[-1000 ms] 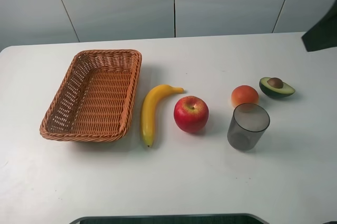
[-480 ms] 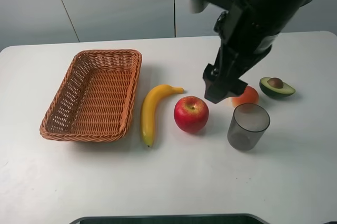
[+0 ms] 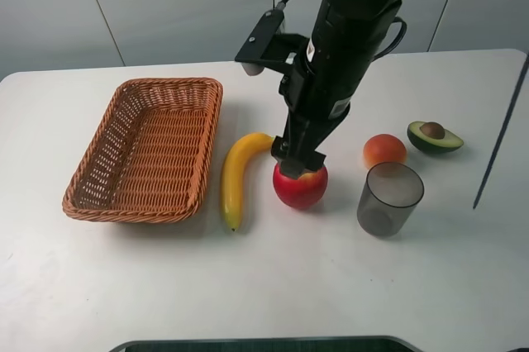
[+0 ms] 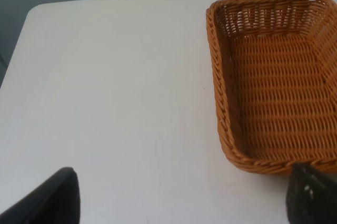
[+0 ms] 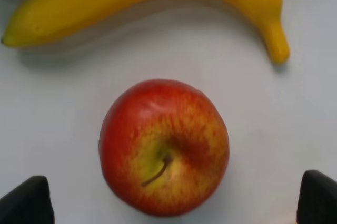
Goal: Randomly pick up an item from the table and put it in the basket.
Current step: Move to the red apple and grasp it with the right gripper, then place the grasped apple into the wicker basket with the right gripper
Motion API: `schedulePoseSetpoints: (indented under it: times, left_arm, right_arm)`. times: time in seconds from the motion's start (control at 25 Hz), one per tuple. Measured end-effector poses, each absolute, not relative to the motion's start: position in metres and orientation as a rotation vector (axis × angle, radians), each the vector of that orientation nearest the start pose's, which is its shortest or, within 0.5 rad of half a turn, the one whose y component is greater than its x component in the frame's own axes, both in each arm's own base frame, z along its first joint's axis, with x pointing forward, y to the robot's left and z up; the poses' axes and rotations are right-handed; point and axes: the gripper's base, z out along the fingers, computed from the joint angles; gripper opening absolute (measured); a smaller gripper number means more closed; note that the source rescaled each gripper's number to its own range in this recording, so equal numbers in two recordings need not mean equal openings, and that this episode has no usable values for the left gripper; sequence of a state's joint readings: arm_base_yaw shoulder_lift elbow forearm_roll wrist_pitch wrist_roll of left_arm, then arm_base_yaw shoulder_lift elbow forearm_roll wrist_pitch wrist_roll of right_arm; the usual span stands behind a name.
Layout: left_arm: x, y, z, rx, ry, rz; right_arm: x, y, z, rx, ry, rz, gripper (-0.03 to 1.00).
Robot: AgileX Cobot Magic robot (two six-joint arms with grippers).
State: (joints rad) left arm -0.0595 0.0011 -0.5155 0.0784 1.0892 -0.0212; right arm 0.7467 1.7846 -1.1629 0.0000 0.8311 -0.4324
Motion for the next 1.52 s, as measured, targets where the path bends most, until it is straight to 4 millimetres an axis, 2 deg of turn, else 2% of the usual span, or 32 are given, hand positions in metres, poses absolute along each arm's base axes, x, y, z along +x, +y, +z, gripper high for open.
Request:
schedulePoseSetpoints:
  times: [0.32, 1.0, 1.12, 1.16, 1.2, 1.24, 1.28, 1.52]
  left_arm:
    - [-0.007, 0.007, 0.279, 0.034, 2.056, 0.044]
    - [-0.008, 0.007, 0.279, 0.034, 2.055, 0.044]
    - [-0.007, 0.007, 0.279, 0.034, 2.056, 0.044]
    - [-0.007, 0.007, 0.279, 0.034, 2.056, 0.044]
    - [-0.007, 0.007, 0.279, 0.034, 2.056, 0.044]
    - [-0.008, 0.007, 0.279, 0.034, 2.055, 0.044]
    - [-0.007, 0.007, 0.279, 0.034, 2.056, 0.044]
    - [-0.008, 0.007, 0.279, 0.034, 2.055, 0.044]
  right_arm:
    - [0.258, 0.240, 0.162, -1.654, 2.479, 0.057, 1.00]
    - [0.265, 0.241, 0.125, -1.691, 2.541, 0.029, 1.00]
    - [0.265, 0.241, 0.123, -1.684, 2.550, 0.029, 1.00]
    - [0.265, 0.242, 0.123, -1.681, 2.549, 0.029, 0.88]
    - [0.265, 0.241, 0.123, -1.681, 2.549, 0.028, 0.46]
    - [0.265, 0.241, 0.123, -1.685, 2.543, 0.021, 0.00]
    - [0.265, 0.241, 0.123, -1.685, 2.543, 0.021, 0.09]
    - [0.265, 0.240, 0.123, -1.697, 2.541, 0.009, 0.09]
